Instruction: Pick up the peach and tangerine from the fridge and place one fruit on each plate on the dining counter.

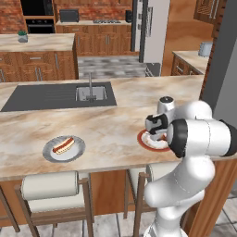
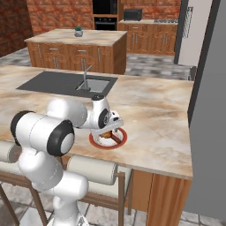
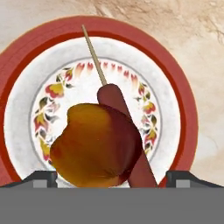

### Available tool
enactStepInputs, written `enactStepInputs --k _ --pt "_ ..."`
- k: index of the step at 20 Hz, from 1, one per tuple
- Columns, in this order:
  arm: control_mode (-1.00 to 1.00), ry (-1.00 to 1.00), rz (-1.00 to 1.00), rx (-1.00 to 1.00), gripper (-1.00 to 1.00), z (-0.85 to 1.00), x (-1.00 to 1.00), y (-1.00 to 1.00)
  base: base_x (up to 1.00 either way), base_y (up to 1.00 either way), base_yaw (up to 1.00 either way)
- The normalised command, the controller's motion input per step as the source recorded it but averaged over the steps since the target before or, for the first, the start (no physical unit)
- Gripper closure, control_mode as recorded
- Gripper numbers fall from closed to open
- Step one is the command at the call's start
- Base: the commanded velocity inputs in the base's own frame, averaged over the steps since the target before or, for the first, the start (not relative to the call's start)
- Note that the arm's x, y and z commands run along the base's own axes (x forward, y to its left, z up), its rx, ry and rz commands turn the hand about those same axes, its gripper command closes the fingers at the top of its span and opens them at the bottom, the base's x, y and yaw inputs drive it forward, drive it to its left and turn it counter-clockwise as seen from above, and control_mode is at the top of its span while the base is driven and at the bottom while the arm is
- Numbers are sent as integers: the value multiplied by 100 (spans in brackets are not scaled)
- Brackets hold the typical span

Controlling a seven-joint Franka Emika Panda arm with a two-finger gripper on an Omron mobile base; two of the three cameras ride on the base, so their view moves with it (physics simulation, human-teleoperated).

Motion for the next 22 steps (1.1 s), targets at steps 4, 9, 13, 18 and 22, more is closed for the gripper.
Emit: enactStepInputs --k 4,9,13,18,22 --pt "-100 -2 8 0 -100 24 -26 0 0 0 0" --pt "-100 0 8 2 -100 38 -26 0 0 0 0" --pt "-100 -1 3 5 -100 42 -27 3 0 0 0" --pt "-100 -2 0 10 -100 40 -38 16 0 0 0" --pt "-100 -4 -1 13 -100 47 -39 27 0 0 0"
